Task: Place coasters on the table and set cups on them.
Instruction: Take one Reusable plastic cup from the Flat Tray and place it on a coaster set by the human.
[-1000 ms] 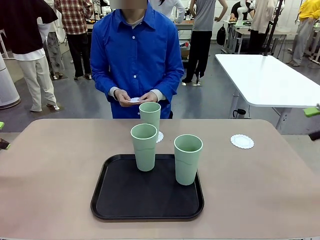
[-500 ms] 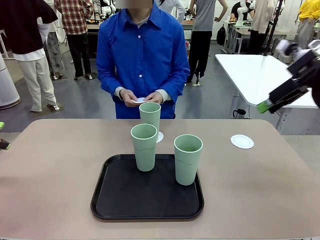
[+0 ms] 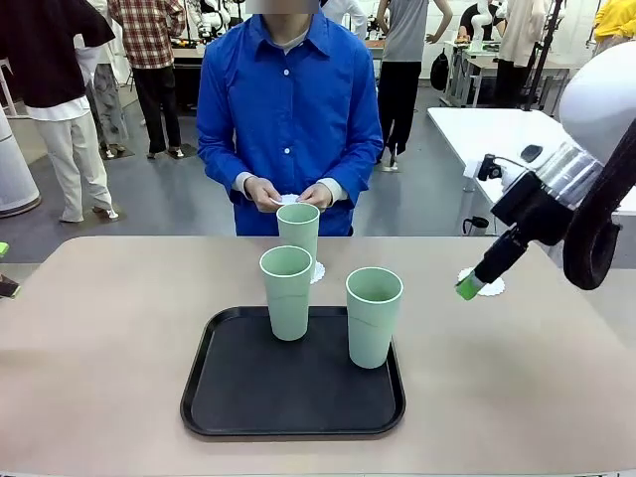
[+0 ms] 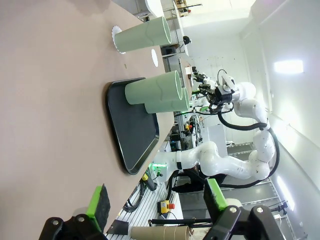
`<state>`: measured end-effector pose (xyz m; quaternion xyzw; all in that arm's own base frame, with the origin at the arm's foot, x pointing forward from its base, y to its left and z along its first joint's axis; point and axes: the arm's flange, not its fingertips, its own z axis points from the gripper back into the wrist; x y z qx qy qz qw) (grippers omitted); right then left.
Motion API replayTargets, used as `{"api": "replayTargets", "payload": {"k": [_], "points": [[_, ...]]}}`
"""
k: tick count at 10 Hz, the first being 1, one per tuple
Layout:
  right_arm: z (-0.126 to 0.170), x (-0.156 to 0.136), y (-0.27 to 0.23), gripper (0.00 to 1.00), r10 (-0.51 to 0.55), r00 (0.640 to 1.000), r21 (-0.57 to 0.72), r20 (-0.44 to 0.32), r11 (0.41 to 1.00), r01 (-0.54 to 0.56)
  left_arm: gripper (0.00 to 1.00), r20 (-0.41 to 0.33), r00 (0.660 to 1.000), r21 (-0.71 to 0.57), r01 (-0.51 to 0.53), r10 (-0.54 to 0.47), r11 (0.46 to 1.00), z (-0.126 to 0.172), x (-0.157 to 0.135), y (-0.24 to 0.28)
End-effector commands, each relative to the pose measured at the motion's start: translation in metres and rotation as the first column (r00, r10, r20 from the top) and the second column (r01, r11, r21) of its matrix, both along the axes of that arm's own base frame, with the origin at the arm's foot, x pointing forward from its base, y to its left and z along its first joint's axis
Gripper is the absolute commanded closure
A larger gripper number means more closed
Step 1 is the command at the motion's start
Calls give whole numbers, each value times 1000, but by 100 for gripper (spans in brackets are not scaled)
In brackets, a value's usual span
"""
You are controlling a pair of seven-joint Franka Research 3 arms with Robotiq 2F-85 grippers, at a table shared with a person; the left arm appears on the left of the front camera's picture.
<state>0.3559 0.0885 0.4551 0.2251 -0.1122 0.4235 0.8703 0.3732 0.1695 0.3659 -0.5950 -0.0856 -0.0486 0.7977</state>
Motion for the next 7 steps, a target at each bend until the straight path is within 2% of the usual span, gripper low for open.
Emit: {"api": "replayTargets", "payload": {"k": [1,5,6,7], "points": [[7,4,-3,0,-14,1000,3,18,1000,14,0,-3,1000,2,-6,6,1000,2,-1,1],[5,3,-3,0,-8,1000,8,10,1000,8,0,-3,1000,2,-6,6,1000,2,-1,1],[-5,-12,-10,0,136,986,33,97,990,-140,0,-3,1000,2,-6,6,1000,2,-1,1],[-15,-14,-12,0,240,955,99,175,961,-260,0,-3,1000,2,-6,6,1000,2,-1,1]]}}
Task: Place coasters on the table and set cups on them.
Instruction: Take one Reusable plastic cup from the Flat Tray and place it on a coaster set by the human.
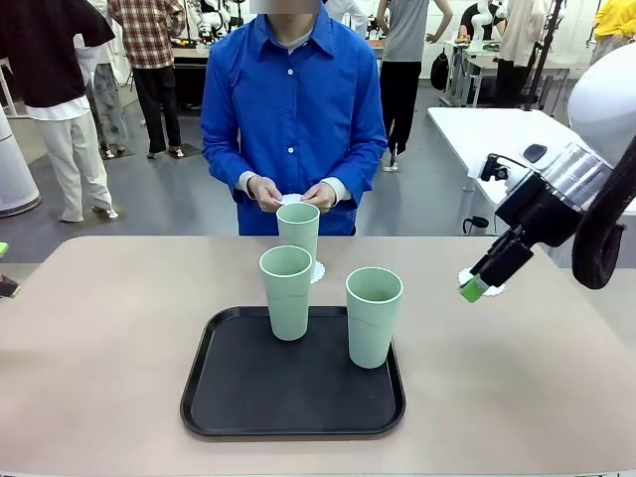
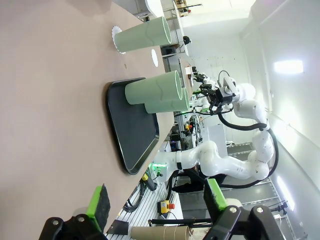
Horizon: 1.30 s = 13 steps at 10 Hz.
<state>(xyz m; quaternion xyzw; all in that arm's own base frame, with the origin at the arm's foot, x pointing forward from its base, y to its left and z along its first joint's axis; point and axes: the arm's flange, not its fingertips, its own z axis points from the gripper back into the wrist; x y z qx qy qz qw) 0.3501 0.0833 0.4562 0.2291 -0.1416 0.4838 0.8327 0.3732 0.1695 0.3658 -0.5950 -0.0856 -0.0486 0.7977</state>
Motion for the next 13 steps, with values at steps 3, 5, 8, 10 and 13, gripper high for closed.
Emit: {"api": "replayTargets", "payload": {"k": [3,5,8,10,13], "points": [[-47,15,-15,0,236,938,262,255,917,-302,0,-3,1000,2,-6,6,1000,2,-1,1],[-66,31,-23,0,151,935,360,322,894,-268,0,-3,1000,2,-6,6,1000,2,-1,1],[-99,45,-21,0,208,923,423,325,841,-338,0,-3,1000,2,-6,6,1000,2,-1,1],[-102,42,-23,0,263,908,427,326,816,-390,0,-3,1000,2,-6,6,1000,2,-1,1],[-101,34,-21,0,201,927,424,318,844,-329,0,-3,1000,2,-6,6,1000,2,-1,1]]}}
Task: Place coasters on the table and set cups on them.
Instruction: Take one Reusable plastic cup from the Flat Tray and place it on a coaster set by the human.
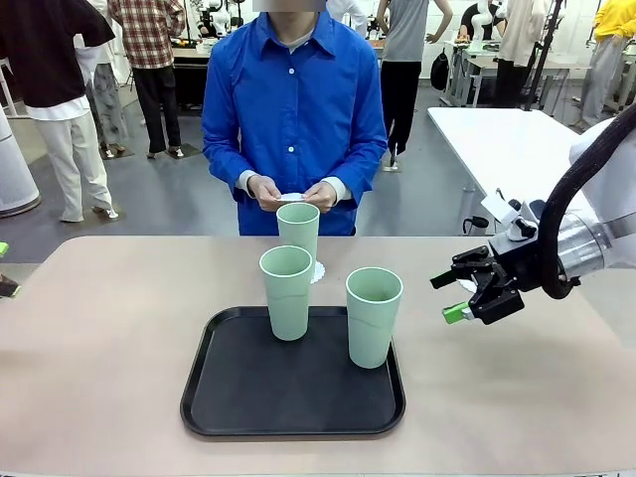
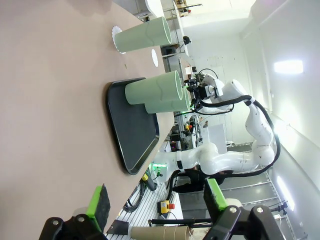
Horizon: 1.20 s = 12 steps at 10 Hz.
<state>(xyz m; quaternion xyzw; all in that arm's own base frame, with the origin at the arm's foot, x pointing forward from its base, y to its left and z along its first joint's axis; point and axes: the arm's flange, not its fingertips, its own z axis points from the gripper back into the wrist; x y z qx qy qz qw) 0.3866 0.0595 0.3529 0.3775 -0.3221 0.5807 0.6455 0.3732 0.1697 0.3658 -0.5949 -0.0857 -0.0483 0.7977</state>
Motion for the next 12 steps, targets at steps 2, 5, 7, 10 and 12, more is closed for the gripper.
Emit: {"api": "replayTargets", "payload": {"k": [2,5,7,10,12], "points": [[0,0,0,0,0,1000,0,0,1000,0,0,-3,1000,2,-6,6,1000,2,-1,1],[-17,9,0,0,34,999,105,14,994,-35,0,-3,1000,2,-6,6,1000,2,-1,1],[-26,16,2,0,72,995,202,73,976,-85,0,-3,1000,2,-6,6,1000,2,-1,1],[-45,22,10,0,88,988,241,126,964,-116,0,-3,1000,2,-6,6,1000,2,-1,1],[-56,30,20,0,113,987,252,114,958,-139,0,-3,1000,2,-6,6,1000,2,-1,1]]}}
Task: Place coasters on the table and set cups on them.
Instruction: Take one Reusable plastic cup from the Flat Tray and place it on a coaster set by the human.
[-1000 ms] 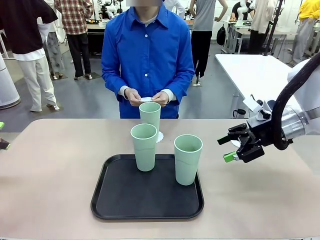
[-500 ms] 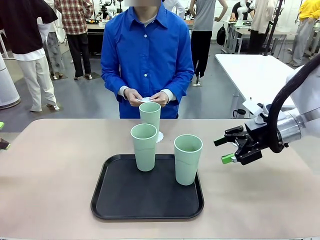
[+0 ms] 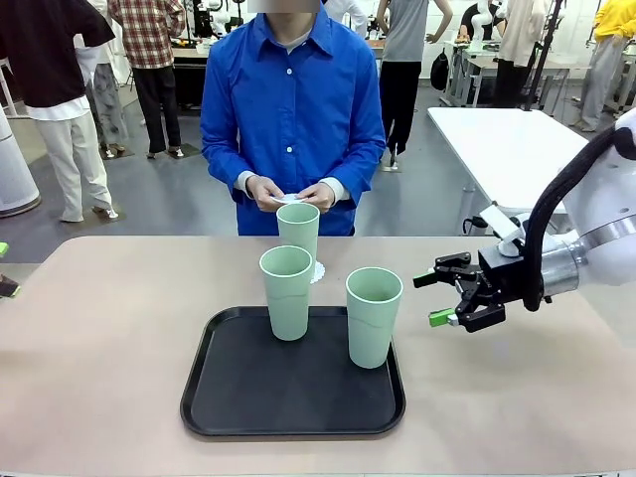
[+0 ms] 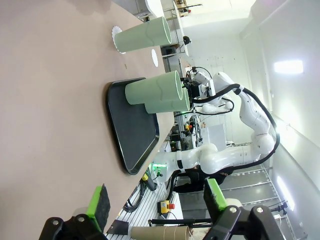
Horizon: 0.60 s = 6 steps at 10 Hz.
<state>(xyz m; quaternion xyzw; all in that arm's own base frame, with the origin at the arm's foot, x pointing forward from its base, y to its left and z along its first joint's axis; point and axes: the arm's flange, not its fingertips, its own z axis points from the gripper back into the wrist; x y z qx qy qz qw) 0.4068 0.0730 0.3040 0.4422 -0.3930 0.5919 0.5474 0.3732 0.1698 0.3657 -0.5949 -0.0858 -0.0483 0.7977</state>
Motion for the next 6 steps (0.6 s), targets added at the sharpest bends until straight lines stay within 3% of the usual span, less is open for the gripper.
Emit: {"api": "replayTargets", "payload": {"k": [1,6], "points": [[-11,13,11,0,23,1000,38,1,999,-23,0,-3,1000,2,-6,6,1000,2,-1,1],[-23,25,32,0,44,997,45,-56,998,-42,0,-3,1000,2,-6,6,1000,2,-1,1]]}}
